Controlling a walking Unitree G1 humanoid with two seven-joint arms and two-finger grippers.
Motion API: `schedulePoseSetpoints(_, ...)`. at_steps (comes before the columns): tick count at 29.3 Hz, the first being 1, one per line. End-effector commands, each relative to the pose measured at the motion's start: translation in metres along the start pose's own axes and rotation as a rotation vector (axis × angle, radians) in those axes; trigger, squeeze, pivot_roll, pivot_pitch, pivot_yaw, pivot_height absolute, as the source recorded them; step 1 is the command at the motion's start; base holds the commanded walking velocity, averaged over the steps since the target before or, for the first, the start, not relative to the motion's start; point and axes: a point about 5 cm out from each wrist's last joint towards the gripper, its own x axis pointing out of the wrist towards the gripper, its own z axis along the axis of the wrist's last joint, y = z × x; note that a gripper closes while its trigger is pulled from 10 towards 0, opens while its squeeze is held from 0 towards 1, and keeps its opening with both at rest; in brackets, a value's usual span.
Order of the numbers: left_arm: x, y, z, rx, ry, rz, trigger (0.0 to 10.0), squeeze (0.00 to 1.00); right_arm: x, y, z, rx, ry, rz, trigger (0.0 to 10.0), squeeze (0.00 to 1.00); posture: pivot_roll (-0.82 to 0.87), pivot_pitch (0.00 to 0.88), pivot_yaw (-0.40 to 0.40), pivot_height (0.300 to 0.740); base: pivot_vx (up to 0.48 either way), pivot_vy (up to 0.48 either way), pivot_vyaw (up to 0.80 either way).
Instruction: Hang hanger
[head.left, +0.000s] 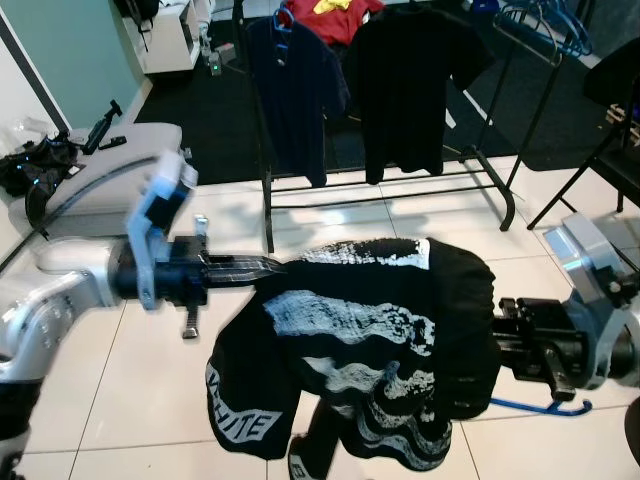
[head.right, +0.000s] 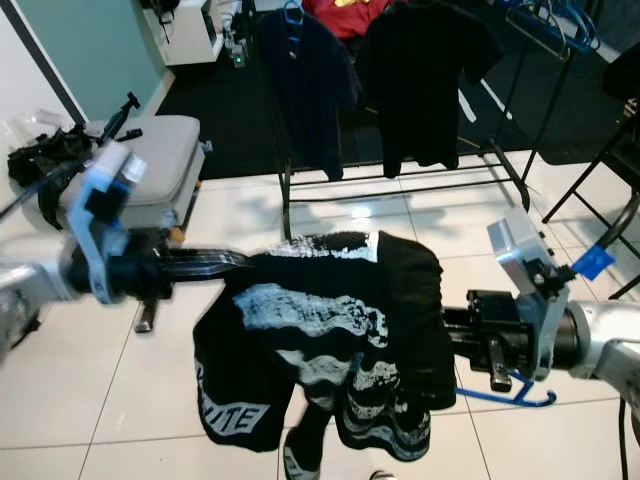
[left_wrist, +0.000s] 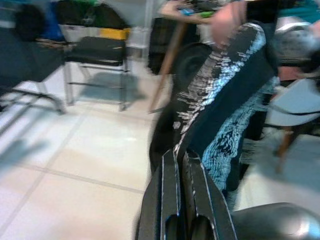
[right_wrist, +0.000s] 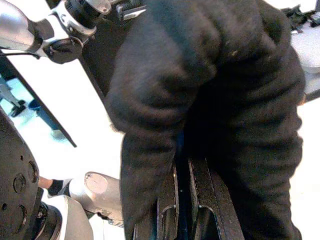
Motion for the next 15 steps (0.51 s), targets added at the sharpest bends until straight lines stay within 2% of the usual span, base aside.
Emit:
schedulePoseSetpoints(1, -0.026, 0.011, 0.017, 0.063, -0.006, 0.109, 0.0, 0.00, 0.000, 0.003, 0.001, -0.016, -0.012, 0.004, 0.0, 0.00, -0.05, 0.135, 0.054, 0.740, 0.000, 0.000, 0.00)
schedulePoseSetpoints(2, -0.026, 0.011, 0.017, 0.063, -0.006, 0.109, 0.0, 0.00, 0.000, 0.003, 0.001, -0.016, -0.012, 0.004, 0.0, 0.00, -0.05, 0.135, 0.054, 0.740, 0.000, 0.000, 0.00)
schedulePoseSetpoints(4, -0.036, 0.014, 0.031, 0.093, -0.048, 0.144, 0.0, 0.00, 0.000, 0.004, -0.003, -0.004, -0.004, -0.002, 0.0, 0.00, -0.05, 0.135, 0.056, 0.740, 0.000, 0.000, 0.00)
schedulePoseSetpoints(8, -0.037, 0.014, 0.034, 0.100, -0.062, 0.145, 0.0, 0.00, 0.001, 0.005, -0.005, 0.001, -0.001, -0.001, 0.0, 0.00, -0.05, 0.135, 0.056, 0.740, 0.000, 0.000, 0.00)
schedulePoseSetpoints(9, -0.036, 0.012, 0.041, 0.106, -0.112, 0.134, 0.0, 0.00, 0.003, 0.005, -0.009, 0.011, 0.014, -0.005, 0.0, 0.00, -0.05, 0.133, 0.054, 0.740, 0.000, 0.000, 0.00)
schedulePoseSetpoints(15, -0.038, 0.016, 0.038, 0.095, -0.128, 0.160, 0.0, 0.00, 0.004, 0.006, -0.011, 0.014, 0.017, -0.010, 0.0, 0.00, -0.05, 0.132, 0.052, 0.740, 0.000, 0.000, 0.00)
